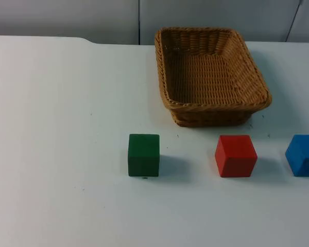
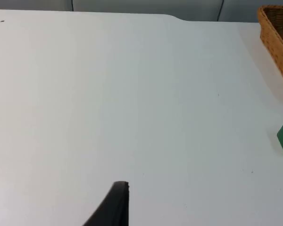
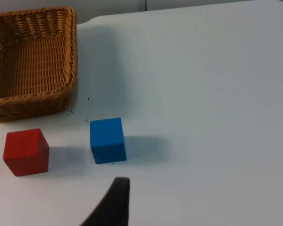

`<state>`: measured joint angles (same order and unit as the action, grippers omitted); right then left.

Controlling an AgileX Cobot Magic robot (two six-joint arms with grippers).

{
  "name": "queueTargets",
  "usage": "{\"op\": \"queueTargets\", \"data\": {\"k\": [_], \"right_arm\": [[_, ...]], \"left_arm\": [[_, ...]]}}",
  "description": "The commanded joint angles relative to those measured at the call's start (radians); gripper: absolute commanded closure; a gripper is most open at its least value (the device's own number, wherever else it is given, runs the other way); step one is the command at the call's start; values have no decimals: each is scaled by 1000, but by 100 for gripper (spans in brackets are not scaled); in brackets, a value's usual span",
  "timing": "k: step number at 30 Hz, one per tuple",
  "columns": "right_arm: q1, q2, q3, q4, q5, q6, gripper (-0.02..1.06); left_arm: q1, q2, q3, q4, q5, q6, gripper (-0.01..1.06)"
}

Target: Pick up the basket with the left hand and place the blue cube into the basket with the right hand.

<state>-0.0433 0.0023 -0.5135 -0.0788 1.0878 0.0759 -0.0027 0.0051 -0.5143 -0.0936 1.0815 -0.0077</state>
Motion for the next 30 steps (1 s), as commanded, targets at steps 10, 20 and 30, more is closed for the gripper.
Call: {"op": "queueTargets", "data": {"k": [10,20,30], "right_arm": [[-6,144,-74,5,4,-6,1],[-6,359,-161,-4,-88,-6,1],[-6,600,-213,2,-141,-56,1]], "left_arm": [[-1,67,-44,-51,-44,-1,0],[-1,302,-138,-105,-138,1,0],[-1,562,-188,-314,-274,164,0]]}}
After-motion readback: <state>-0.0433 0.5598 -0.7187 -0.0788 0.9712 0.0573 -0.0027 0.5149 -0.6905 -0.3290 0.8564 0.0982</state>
